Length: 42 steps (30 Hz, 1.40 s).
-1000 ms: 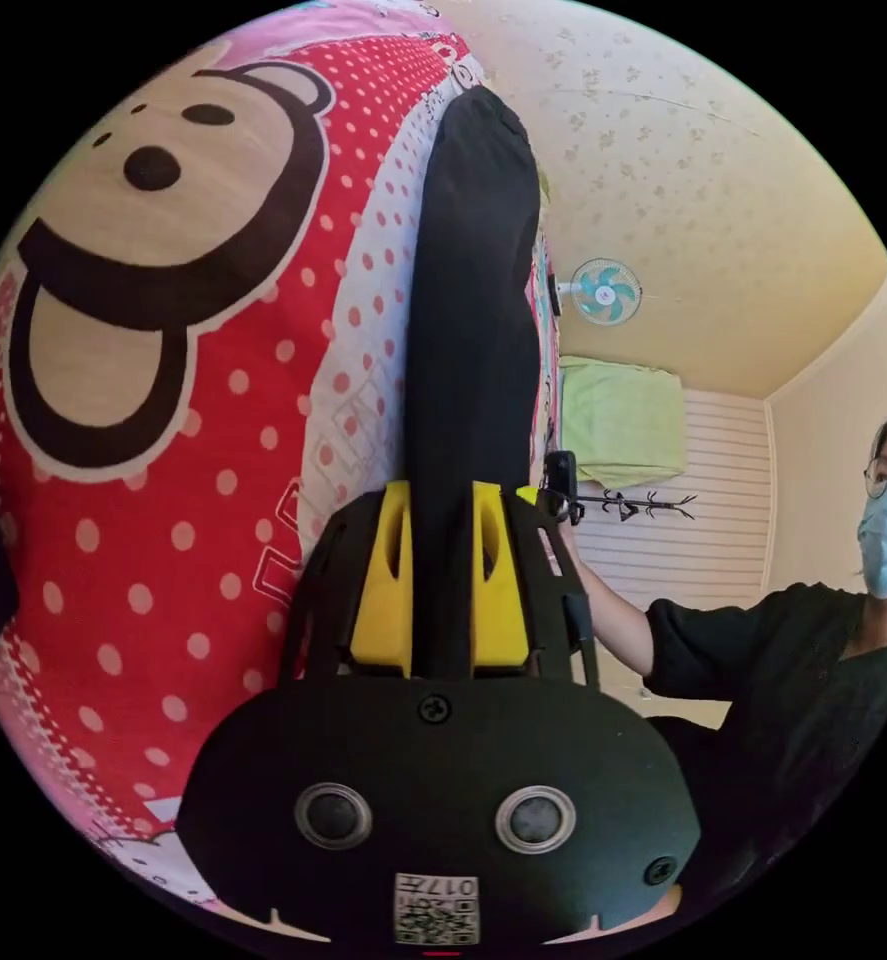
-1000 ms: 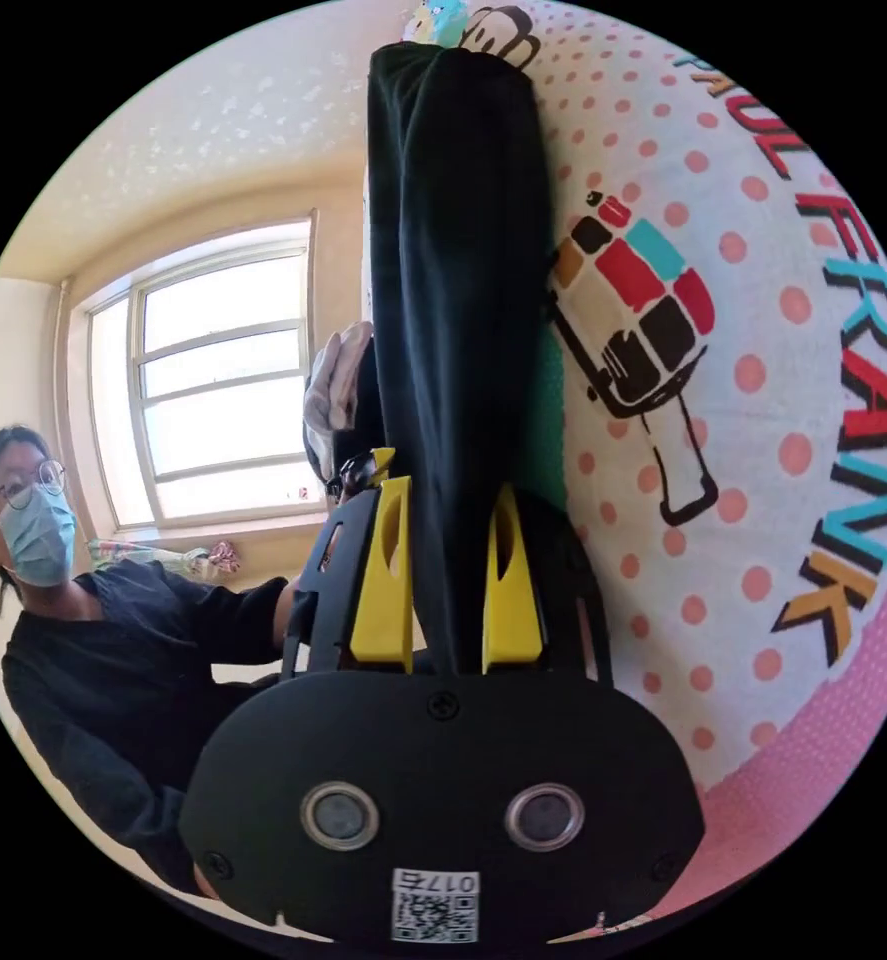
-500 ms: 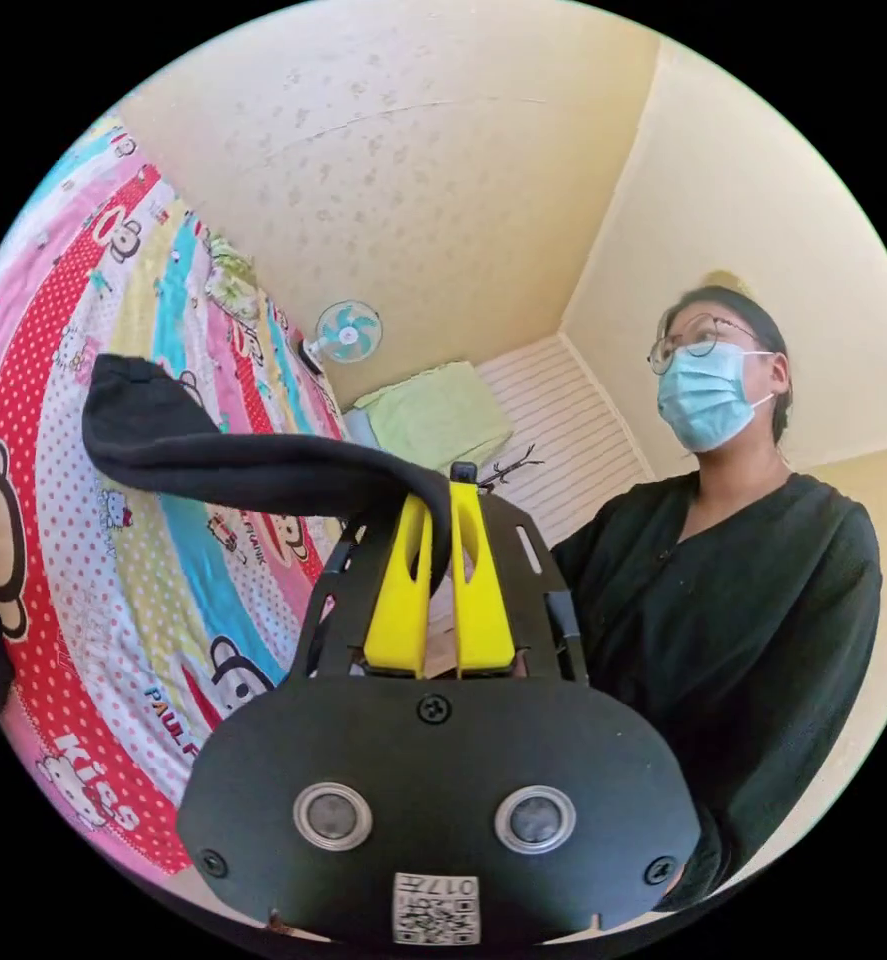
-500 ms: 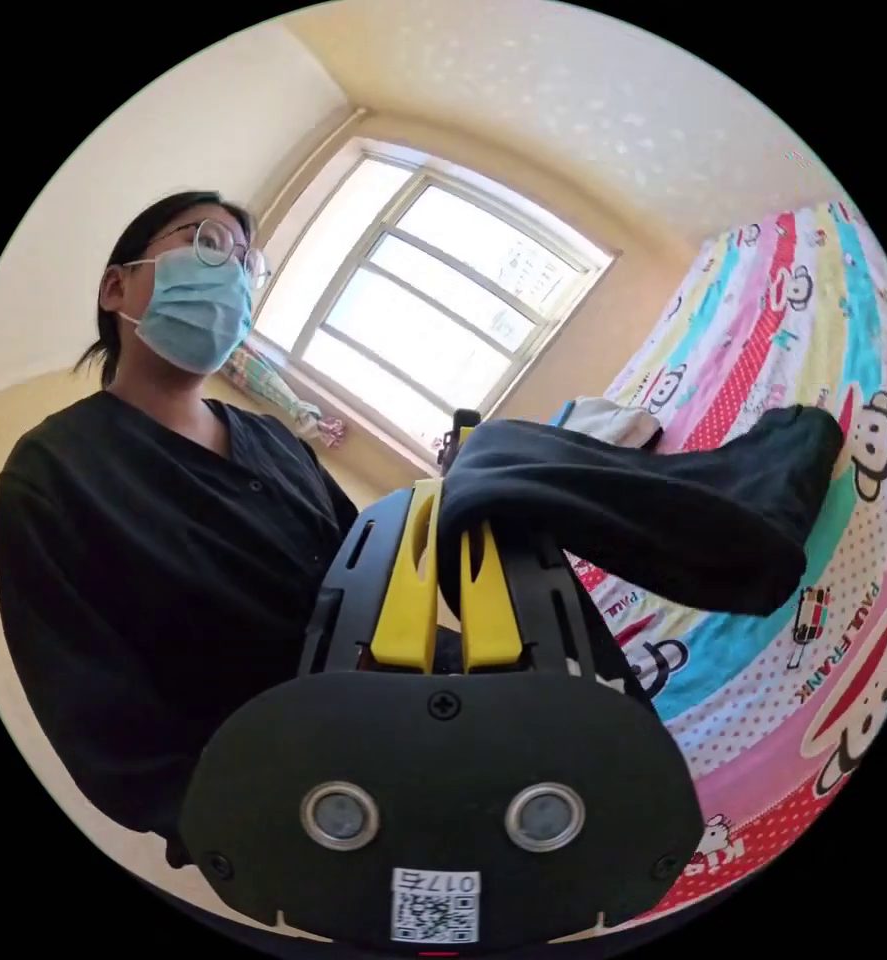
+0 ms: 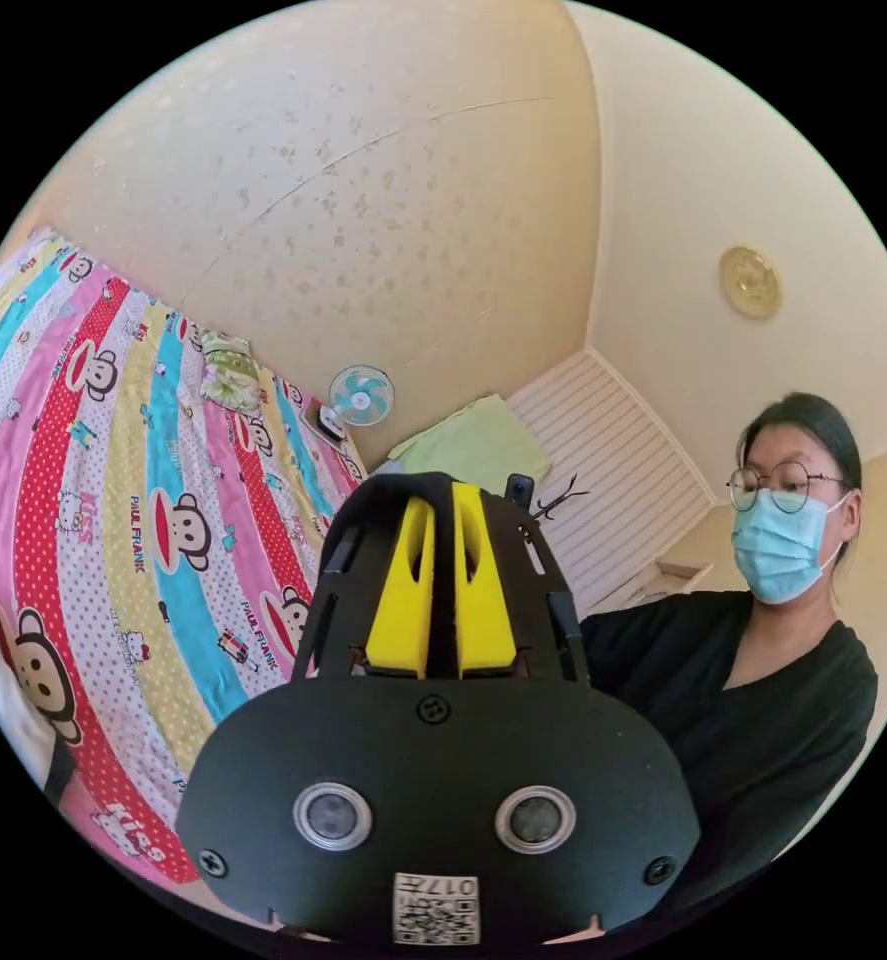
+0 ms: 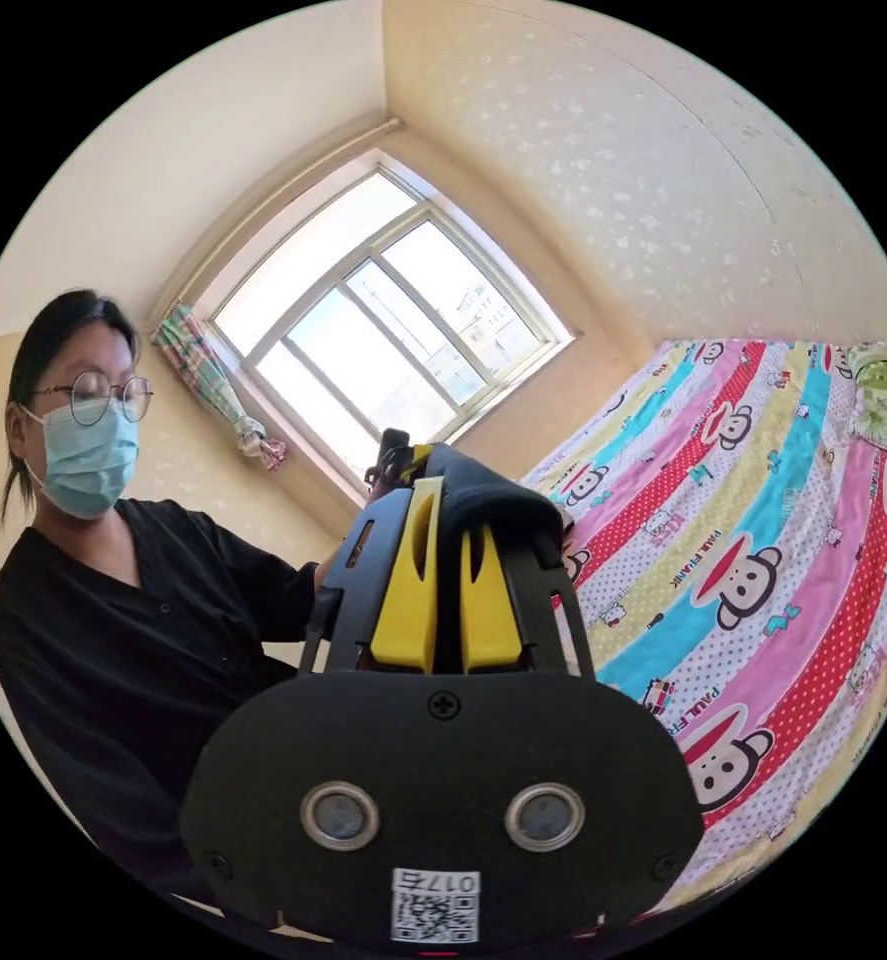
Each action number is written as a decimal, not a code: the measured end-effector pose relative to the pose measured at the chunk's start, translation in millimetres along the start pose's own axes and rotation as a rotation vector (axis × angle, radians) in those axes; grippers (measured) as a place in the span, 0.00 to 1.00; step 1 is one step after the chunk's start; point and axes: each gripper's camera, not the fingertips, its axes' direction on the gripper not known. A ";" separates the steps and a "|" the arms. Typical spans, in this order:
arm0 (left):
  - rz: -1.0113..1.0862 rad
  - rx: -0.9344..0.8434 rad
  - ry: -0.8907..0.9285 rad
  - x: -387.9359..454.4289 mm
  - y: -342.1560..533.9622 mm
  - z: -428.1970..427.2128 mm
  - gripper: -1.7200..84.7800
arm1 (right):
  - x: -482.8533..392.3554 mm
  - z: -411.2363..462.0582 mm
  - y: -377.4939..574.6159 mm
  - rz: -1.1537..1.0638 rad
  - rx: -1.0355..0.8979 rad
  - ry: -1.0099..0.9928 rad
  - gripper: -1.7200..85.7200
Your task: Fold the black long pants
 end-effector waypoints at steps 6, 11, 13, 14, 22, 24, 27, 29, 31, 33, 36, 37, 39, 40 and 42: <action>-0.197 -0.083 -0.153 -126.5 27.5 70.9 0.05 | 115.8 57.0 40.4 0.208 -0.108 0.150 0.02; -0.334 -0.260 -0.295 -176.5 151.5 109.0 0.07 | 162.4 111.6 171.9 0.419 -0.297 0.176 0.04; -0.485 -0.341 -0.320 -194.7 234.6 115.5 0.09 | 178.9 124.0 231.9 0.560 -0.361 0.102 0.07; -0.529 -0.361 -0.331 -198.3 254.9 116.2 0.10 | 187.4 128.9 266.4 0.658 -0.416 0.101 0.11; -0.784 -0.271 -0.425 -227.7 320.5 80.7 0.22 | 261.5 89.7 326.2 0.948 -0.240 0.088 0.24; -0.701 -0.223 -0.465 -243.2 293.9 85.7 0.23 | 301.7 98.5 312.4 0.952 -0.137 0.081 0.26; -0.701 -0.287 -0.441 -295.0 269.1 122.5 0.26 | 341.7 149.0 301.9 0.987 -0.182 0.057 0.27; -0.754 -0.379 -0.356 -322.2 274.4 159.2 0.26 | 338.6 169.3 297.4 1.004 -0.172 0.178 0.25; -0.700 -0.340 -0.518 -304.2 275.8 173.2 0.22 | 326.2 182.6 292.4 0.984 -0.194 0.288 0.21; -0.657 -0.376 -0.562 -286.0 279.8 185.6 0.19 | 321.9 199.1 297.2 1.031 -0.252 0.207 0.15; -0.716 -0.381 -0.531 -269.6 272.1 172.9 0.11 | 305.7 194.7 298.4 1.061 -0.221 0.072 0.11; -0.782 -0.418 -0.410 -269.4 265.8 165.2 0.11 | 298.5 192.3 292.8 1.042 -0.232 0.074 0.11; -0.760 -0.490 -0.327 -252.8 247.8 150.4 0.11 | 267.9 184.9 260.2 0.945 -0.320 0.058 0.10; -0.694 -0.550 -0.307 -233.7 230.0 138.8 0.11 | 259.9 183.6 250.7 0.926 -0.333 0.042 0.10; -0.617 -0.608 -0.264 -203.3 200.9 115.1 0.11 | 226.7 186.1 206.1 0.848 -0.359 -0.029 0.10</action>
